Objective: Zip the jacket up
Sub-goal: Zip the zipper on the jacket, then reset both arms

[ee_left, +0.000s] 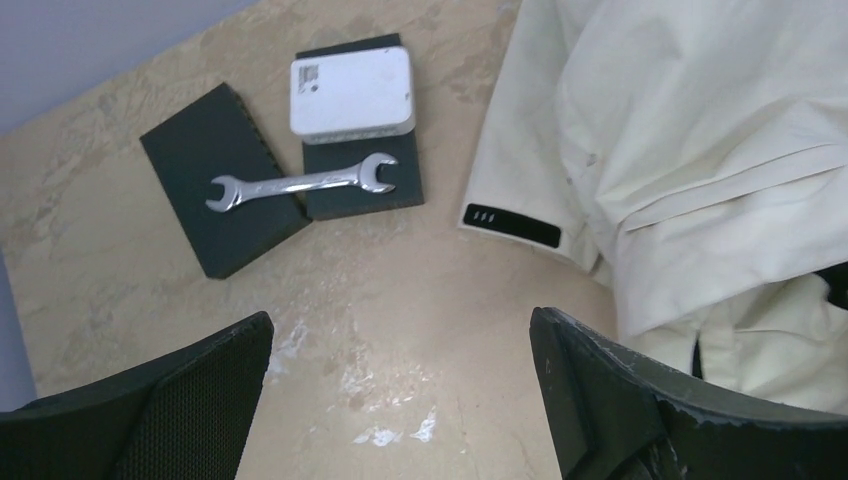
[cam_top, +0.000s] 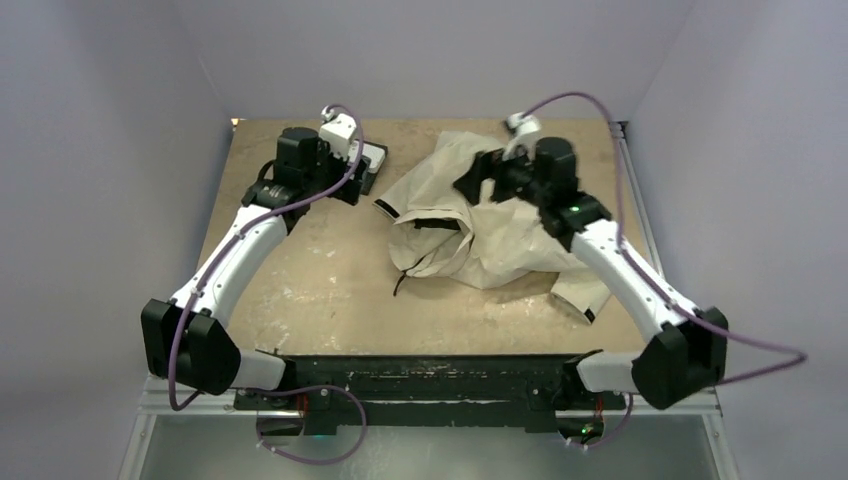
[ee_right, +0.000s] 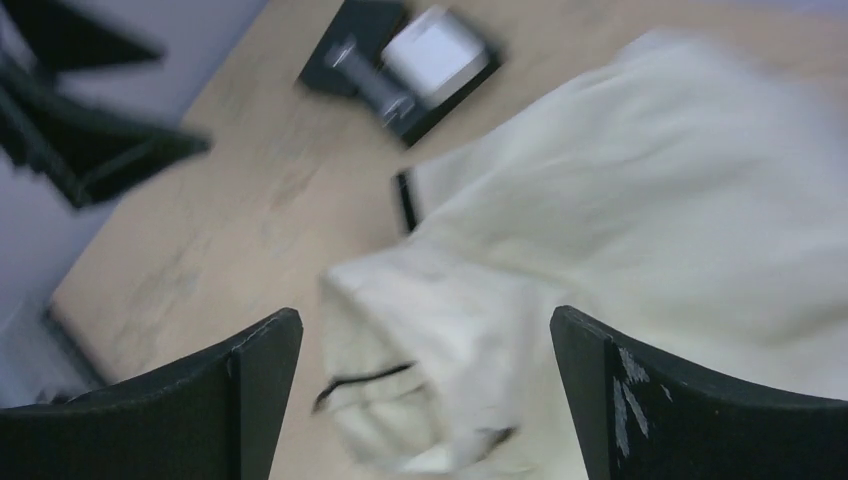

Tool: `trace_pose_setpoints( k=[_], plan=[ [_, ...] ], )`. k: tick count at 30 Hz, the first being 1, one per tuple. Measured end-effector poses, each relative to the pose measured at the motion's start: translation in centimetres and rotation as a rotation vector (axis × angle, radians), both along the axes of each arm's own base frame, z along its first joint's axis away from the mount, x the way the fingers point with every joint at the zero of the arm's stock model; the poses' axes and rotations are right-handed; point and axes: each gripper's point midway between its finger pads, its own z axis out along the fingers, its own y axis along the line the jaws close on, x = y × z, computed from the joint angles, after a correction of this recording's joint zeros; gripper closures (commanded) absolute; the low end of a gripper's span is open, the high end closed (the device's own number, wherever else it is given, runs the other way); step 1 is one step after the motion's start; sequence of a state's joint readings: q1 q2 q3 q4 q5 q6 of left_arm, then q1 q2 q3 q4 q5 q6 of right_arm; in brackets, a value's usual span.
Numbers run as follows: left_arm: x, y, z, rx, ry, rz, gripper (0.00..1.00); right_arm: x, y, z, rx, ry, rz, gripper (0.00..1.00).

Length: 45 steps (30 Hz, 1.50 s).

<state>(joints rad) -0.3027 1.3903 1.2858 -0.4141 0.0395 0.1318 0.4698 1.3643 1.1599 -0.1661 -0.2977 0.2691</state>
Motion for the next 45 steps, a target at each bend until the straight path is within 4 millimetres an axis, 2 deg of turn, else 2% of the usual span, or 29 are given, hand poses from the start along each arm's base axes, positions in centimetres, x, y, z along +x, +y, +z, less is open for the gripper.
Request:
trace_pose_setpoints(
  k=[1, 3, 5, 6, 7, 8, 9, 11, 15, 18, 23, 30, 33, 36, 38, 40, 42, 45],
  plan=[
    [0.0, 0.6, -0.6, 0.000, -0.002, 0.013, 0.01, 1.0, -2.1, 1.4, 0.015, -0.039, -0.060, 0.01],
    [0.2, 2.2, -2.0, 0.001, -0.002, 0.052, 0.01, 3.3, -8.2, 4.4, 0.047, -0.152, -0.239, 0.01],
    [0.6, 3.9, -3.5, 0.002, -0.001, 0.094, 0.01, 4.5, -14.7, 5.6, 0.043, -0.244, -0.448, 0.01],
    [0.8, 4.9, -4.5, 0.002, 0.000, 0.118, 0.01, 4.7, -17.0, 5.5, 0.034, -0.274, -0.528, 0.01],
    [0.9, 5.8, -5.5, 0.000, 0.004, 0.137, 0.01, 4.5, -18.8, 4.9, 0.021, -0.296, -0.594, 0.01],
    [1.0, 6.8, -6.9, -0.006, 0.008, 0.159, 0.01, 4.3, -20.5, 3.4, -0.001, -0.311, -0.663, 0.01],
    [0.9, 7.5, -8.0, -0.008, 0.017, 0.173, 0.01, 4.1, -21.4, 2.1, -0.018, -0.314, -0.702, 0.01],
    [0.6, 9.0, -11.1, -0.026, 0.030, 0.203, 0.01, 3.7, -23.0, -2.2, -0.066, -0.292, -0.764, 0.01],
    [-1.2, 9.8, -16.1, -0.049, 0.064, 0.218, 0.01, 2.6, -25.2, -9.5, -0.153, -0.217, -0.849, 0.01],
    [-1.6, 9.6, -17.4, -0.085, 0.042, 0.211, 0.01, 2.1, -26.0, -11.4, -0.167, -0.230, -0.884, 0.01],
    [-1.8, 9.2, -17.8, -0.141, -0.079, 0.197, 0.01, 1.9, -26.6, -11.1, -0.143, -0.353, -0.918, 0.01],
    [-3.6, 9.4, -20.8, -0.155, -0.168, 0.198, 0.01, 2.6, -27.1, -10.9, -0.126, -0.465, -0.942, 0.01],
    [-4.2, 9.3, -20.8, -0.160, -0.223, 0.192, 0.01, 2.6, -27.2, -11.4, -0.115, -0.492, -0.948, 0.01],
    [-5.0, 9.3, -20.7, -0.164, -0.266, 0.183, 0.01, 1.2, -27.6, -14.1, -0.156, -0.466, -0.960, 0.01],
    [-4.7, 9.4, -20.2, -0.162, -0.287, 0.187, 0.01, 0.8, -27.6, -16.0, -0.192, -0.415, -0.965, 0.01],
    [-3.5, 9.7, -19.5, -0.163, -0.305, 0.208, 0.01, 1.7, -27.6, -15.3, -0.192, -0.428, -0.980, 0.01],
    [-2.1, 10.1, -18.4, -0.167, -0.332, 0.230, 0.01, 3.3, -27.4, -13.2, -0.162, -0.484, -0.987, 0.01],
    [-1.5, 10.3, -17.8, -0.168, -0.351, 0.244, 0.01, 3.8, -27.3, -11.5, -0.135, -0.539, -0.995, 0.01]
  ],
)
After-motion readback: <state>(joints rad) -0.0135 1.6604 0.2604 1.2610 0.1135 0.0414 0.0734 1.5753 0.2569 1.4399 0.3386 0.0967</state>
